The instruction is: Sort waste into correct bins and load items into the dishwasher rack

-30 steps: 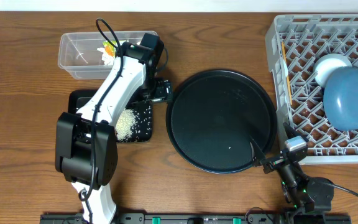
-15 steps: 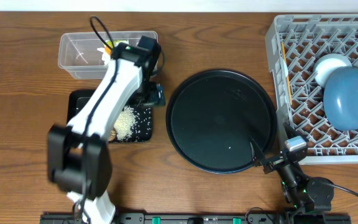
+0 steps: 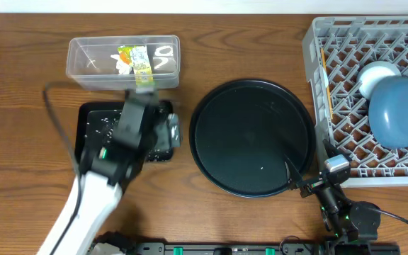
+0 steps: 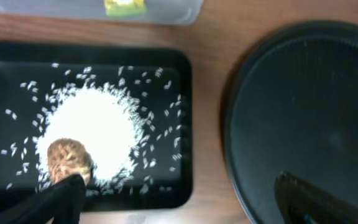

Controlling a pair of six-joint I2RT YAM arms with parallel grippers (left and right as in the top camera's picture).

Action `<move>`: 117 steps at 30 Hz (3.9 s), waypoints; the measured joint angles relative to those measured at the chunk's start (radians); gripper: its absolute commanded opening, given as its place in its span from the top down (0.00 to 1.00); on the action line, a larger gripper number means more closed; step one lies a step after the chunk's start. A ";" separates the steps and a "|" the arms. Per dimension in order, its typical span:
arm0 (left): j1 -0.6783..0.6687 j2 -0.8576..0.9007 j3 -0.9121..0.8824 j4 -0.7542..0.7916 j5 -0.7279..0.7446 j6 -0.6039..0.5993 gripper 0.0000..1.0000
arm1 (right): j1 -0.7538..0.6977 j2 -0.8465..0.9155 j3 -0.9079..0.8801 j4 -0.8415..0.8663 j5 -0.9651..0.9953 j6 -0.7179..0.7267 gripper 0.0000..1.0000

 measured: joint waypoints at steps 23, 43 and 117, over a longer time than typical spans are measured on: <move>0.175 -0.865 -0.486 0.169 -0.074 0.067 0.02 | 0.000 0.000 0.000 0.000 0.000 -0.003 0.01; 0.407 -1.040 -0.832 0.635 0.074 0.075 0.02 | 0.000 0.000 0.000 0.000 0.000 -0.003 0.01; 0.501 -1.040 -0.864 0.636 0.094 0.138 0.02 | 0.000 0.000 0.000 0.000 0.000 -0.003 0.01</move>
